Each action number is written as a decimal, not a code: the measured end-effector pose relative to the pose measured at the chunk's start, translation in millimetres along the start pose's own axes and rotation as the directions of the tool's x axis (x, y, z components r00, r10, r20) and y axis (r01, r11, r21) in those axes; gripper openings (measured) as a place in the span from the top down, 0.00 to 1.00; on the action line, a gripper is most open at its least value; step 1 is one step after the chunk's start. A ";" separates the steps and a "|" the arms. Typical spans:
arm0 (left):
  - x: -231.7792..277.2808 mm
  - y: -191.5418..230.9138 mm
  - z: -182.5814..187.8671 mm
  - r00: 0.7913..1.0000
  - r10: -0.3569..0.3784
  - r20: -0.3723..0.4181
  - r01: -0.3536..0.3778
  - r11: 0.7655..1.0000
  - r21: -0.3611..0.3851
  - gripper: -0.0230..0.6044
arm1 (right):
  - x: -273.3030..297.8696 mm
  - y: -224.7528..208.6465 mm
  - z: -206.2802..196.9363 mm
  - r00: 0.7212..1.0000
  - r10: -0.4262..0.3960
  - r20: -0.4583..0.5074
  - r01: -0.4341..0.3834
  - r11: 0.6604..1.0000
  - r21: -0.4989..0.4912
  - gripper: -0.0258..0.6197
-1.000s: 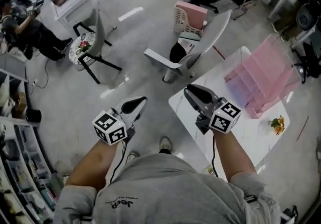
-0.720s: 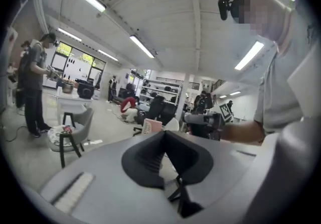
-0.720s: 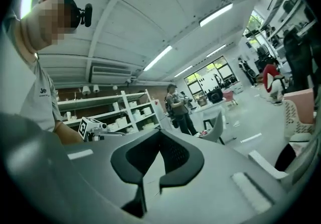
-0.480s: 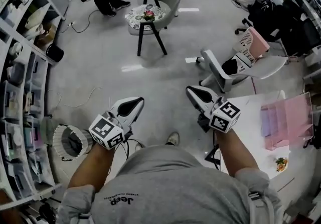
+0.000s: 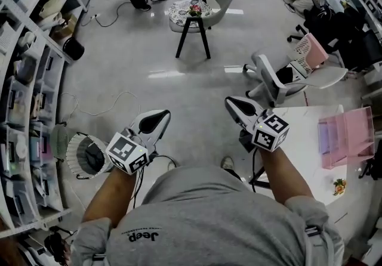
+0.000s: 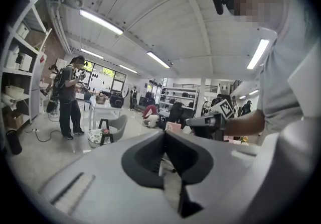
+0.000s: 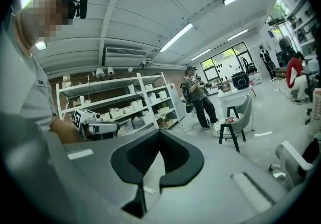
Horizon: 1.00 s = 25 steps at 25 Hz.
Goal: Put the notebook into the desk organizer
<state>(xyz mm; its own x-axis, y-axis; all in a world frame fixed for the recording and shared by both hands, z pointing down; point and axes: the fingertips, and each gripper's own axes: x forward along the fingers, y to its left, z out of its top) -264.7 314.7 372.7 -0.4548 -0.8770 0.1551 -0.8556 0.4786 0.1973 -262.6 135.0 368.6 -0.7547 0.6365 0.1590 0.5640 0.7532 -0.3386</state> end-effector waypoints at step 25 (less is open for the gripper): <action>20.6 -53.2 10.0 0.995 0.078 0.066 -0.079 0.997 0.023 0.87 | -50.1 -17.7 3.1 1.000 0.028 -0.008 -0.029 0.998 -0.058 0.96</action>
<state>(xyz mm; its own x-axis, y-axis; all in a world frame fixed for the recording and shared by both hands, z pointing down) -231.0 270.8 355.7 -0.5352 -0.8381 0.1054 -0.8223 0.5455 0.1619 -235.8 89.2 363.8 -0.7357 0.6588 0.1569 0.6039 0.7431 -0.2883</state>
